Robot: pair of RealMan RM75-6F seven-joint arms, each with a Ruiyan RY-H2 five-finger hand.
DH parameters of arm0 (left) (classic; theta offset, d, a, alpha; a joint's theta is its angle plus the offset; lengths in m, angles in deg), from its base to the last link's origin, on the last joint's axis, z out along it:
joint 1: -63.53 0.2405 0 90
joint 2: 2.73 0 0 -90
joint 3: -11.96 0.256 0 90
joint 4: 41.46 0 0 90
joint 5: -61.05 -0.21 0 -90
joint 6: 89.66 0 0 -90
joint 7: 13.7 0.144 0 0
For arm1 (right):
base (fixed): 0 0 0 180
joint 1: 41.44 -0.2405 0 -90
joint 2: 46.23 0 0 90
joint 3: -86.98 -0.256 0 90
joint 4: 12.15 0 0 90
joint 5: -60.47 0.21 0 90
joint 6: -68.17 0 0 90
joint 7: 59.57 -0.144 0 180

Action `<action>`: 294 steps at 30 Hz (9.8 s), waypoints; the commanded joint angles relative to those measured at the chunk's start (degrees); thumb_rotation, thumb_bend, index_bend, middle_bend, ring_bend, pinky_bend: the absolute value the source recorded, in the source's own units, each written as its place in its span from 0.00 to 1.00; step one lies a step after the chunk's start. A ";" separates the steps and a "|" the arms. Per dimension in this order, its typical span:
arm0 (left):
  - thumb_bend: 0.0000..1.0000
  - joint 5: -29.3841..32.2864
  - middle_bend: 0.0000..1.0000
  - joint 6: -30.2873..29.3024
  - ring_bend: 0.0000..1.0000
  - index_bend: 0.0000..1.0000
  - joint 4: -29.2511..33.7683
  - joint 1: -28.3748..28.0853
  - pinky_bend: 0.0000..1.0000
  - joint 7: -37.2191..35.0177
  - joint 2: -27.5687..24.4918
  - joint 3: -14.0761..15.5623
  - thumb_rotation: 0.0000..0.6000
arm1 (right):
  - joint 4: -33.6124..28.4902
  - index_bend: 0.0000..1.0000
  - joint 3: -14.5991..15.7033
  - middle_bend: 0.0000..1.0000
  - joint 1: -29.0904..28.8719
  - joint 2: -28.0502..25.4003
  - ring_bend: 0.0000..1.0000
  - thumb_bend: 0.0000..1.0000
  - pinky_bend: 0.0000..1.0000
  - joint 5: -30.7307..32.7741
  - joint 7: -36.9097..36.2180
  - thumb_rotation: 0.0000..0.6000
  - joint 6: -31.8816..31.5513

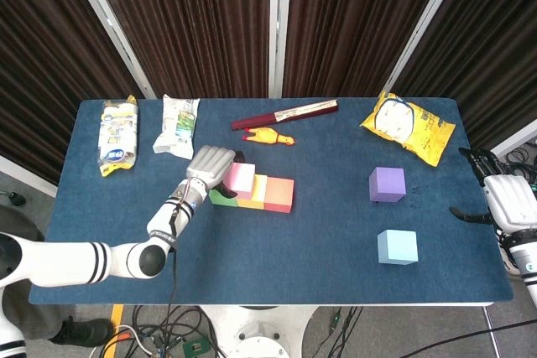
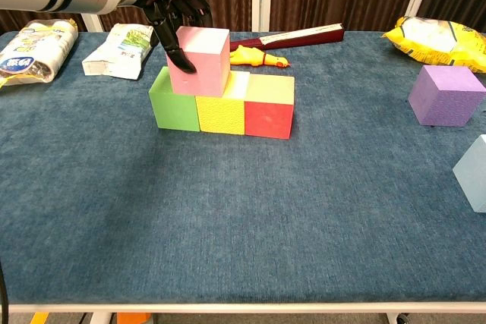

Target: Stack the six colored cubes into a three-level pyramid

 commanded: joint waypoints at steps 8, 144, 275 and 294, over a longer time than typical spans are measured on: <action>0.12 0.87 0.34 -0.87 0.37 0.19 -0.29 -0.24 0.58 0.35 0.77 -0.05 1.00 | 0.37 0.00 0.06 0.10 0.12 0.13 0.05 0.07 0.19 0.06 -0.37 1.00 0.09; 0.02 -44.70 0.13 -21.66 0.10 0.10 6.40 37.61 0.26 -22.71 -15.72 6.66 1.00 | 20.20 0.24 -1.15 0.38 -18.00 23.11 0.15 0.13 0.23 9.26 11.57 1.00 24.88; 0.02 -47.38 0.13 -16.31 0.10 0.10 5.10 44.24 0.26 -27.45 -16.42 0.22 1.00 | -10.73 0.00 -10.25 0.19 -49.82 36.39 0.03 0.01 0.07 63.24 55.84 1.00 2.35; 0.02 -47.50 0.12 -16.26 0.10 0.10 4.93 44.63 0.26 -27.81 -16.75 0.10 1.00 | -6.29 0.00 -12.01 0.12 -50.68 39.88 0.00 0.01 0.02 62.01 55.47 1.00 3.82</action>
